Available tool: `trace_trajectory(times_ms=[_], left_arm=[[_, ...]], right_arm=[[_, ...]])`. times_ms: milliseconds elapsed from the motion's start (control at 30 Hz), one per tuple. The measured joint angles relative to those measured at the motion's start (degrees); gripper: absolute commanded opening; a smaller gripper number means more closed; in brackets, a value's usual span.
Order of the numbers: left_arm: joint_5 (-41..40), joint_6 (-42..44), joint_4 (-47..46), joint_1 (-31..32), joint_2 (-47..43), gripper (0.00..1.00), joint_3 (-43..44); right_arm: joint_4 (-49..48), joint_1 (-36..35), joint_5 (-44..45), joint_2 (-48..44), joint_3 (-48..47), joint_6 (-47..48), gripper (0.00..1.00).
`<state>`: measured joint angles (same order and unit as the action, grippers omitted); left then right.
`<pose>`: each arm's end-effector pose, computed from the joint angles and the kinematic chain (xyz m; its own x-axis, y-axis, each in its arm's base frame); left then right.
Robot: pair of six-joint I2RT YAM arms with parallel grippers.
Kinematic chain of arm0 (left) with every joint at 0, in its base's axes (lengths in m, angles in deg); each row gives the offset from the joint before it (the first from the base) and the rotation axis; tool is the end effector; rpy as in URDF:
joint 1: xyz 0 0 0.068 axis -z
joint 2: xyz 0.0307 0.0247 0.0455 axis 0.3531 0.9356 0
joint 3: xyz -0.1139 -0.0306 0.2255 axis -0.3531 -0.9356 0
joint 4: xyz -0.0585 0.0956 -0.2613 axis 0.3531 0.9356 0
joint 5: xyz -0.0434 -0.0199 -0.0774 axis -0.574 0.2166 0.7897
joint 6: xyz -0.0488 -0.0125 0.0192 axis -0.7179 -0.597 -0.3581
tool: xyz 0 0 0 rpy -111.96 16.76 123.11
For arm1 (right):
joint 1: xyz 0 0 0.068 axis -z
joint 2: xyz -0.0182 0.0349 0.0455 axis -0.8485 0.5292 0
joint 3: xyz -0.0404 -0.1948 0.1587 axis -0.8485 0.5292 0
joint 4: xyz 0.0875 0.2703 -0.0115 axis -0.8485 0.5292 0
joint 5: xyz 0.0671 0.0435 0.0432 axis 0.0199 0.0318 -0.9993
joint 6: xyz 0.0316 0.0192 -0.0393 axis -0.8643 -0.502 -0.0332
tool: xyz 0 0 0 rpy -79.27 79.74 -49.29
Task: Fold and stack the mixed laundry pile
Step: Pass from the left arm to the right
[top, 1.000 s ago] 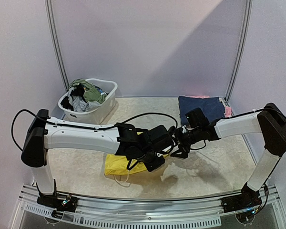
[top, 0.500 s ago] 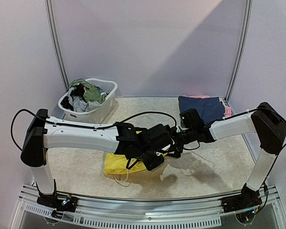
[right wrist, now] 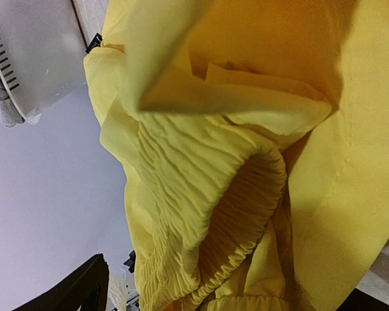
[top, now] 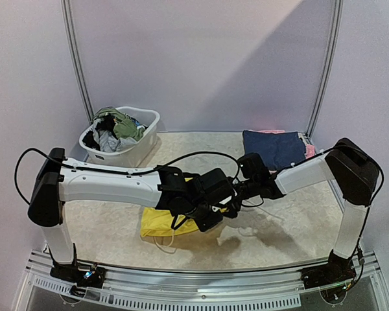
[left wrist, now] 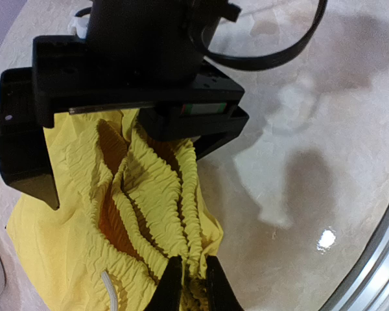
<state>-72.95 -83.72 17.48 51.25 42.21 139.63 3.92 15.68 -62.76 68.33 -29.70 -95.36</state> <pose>0.1415 -0.3971 0.1956 -0.3904 0.7725 -0.5008 0.8081 0.5482 0.2156 0.2709 0.2747 0.0976 -0.9180 0.2675 0.2927 0.3891 0.4658 0.7947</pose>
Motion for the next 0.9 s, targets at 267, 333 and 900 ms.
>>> trace_trajectory(times_ms=[267,333,900], left_arm=[[0.0,-0.3,0.5,-0.1,0.0,0.00,0.1],[0.0,-0.5,0.6,-0.1,0.0,0.00,0.1],[-1.4,-1.5,1.6,-0.2,0.0,0.00,0.7]], right_arm=[[-3.0,-0.3,-0.3,3.1,-1.0,-1.6,0.88],[-3.3,-0.3,-0.4,3.4,-1.4,-1.7,0.85],[14.9,2.8,1.7,-5.7,-1.0,8.7,0.99]])
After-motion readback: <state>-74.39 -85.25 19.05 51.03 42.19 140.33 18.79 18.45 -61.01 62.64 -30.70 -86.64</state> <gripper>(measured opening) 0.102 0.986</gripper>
